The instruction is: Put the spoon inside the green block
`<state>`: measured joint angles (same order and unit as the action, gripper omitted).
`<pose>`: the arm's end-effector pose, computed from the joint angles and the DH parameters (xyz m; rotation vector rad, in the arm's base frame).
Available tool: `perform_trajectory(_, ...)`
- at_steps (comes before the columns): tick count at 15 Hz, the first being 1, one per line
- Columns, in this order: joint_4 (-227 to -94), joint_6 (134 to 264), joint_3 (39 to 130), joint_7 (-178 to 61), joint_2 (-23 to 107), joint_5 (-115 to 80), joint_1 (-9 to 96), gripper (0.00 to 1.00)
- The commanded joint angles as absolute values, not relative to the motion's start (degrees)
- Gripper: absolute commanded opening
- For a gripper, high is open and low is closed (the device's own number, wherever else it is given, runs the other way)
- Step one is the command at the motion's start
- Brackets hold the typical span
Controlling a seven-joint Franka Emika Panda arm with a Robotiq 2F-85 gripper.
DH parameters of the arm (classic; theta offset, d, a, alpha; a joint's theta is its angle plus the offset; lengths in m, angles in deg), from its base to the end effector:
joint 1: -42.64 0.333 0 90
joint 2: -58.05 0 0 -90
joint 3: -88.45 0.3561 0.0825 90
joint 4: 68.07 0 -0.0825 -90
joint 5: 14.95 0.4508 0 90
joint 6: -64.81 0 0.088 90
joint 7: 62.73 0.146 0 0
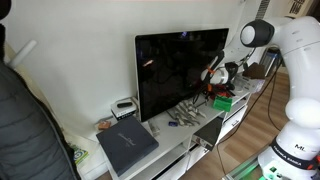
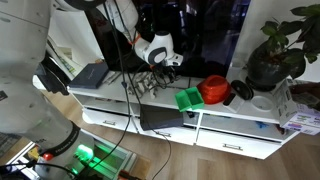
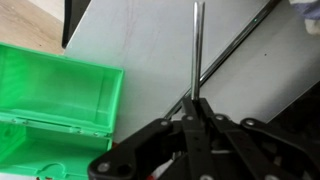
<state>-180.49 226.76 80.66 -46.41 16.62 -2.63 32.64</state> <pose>0.6434 -0.2178 0.0496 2.9053 -1.1510 0.2410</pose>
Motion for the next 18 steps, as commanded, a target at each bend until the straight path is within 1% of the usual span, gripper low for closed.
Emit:
perform_trajectory(1,-183.19,224.04,78.44,-43.54,20.54,-1.09,33.00,0.02)
perform_trajectory(6,-182.53,216.44,77.97,-41.92,23.43,2.03,29.05,0.02)
perform_trajectory(13,-179.66,205.49,79.15,-44.05,24.67,10.97,20.97,0.02)
perform_trajectory(16,-178.12,203.70,79.51,-45.67,23.95,15.23,18.00,0.02)
perform_trajectory(17,-179.21,205.68,77.76,-43.86,23.62,12.35,20.92,0.02)
perform_trajectory(18,-179.11,205.56,77.63,-44.23,23.61,12.55,20.50,0.08)
